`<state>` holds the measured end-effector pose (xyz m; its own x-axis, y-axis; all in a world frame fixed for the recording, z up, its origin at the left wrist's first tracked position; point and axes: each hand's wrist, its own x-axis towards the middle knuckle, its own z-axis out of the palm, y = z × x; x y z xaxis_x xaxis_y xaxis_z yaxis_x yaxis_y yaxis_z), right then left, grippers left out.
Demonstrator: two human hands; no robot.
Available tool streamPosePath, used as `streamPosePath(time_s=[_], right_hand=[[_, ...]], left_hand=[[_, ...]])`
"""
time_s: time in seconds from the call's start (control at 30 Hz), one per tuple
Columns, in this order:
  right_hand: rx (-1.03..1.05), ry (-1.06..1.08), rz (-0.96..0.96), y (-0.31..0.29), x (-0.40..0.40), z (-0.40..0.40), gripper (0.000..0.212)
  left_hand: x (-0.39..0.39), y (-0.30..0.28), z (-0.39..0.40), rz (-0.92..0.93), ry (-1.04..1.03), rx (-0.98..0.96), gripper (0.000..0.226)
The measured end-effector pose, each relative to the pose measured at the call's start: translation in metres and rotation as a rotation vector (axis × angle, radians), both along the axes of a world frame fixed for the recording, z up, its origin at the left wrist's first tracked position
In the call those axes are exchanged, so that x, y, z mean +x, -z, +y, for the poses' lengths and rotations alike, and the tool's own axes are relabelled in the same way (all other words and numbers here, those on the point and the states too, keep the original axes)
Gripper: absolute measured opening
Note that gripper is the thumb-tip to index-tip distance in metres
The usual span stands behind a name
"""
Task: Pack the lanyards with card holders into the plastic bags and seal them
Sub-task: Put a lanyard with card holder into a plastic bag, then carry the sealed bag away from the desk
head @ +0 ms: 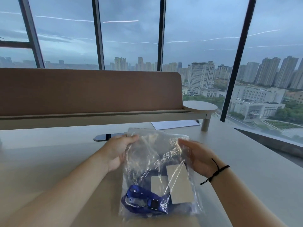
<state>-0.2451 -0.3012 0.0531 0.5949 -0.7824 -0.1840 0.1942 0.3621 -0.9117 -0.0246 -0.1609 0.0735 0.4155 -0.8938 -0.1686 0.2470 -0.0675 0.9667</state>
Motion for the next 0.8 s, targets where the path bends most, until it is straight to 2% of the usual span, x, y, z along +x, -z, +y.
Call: streamPosePath(time_s=[0.07, 0.13, 0.5, 0.67, 0.8], right_hand=[[-0.048, 0.033, -0.025, -0.019, -0.008, 0.018, 0.019], [-0.102, 0.058, -0.064, -0.042, -0.019, 0.041, 0.005], [-0.287, 0.058, -0.17, -0.123, -0.084, 0.162, 0.02], [-0.311, 0.069, -0.115, -0.135, -0.117, 0.214, 0.01], [-0.293, 0.098, -0.064, -0.129, -0.145, 0.254, 0.01]], left_hand=[[-0.007, -0.017, 0.014, -0.039, -0.013, -0.065, 0.012], [-0.017, -0.034, 0.031, -0.096, -0.027, -0.116, 0.008], [-0.068, -0.098, 0.136, -0.319, 0.056, -0.271, 0.014], [-0.096, -0.109, 0.177, -0.298, 0.114, -0.313, 0.011], [-0.127, -0.104, 0.207, -0.257, 0.108, -0.305, 0.013]])
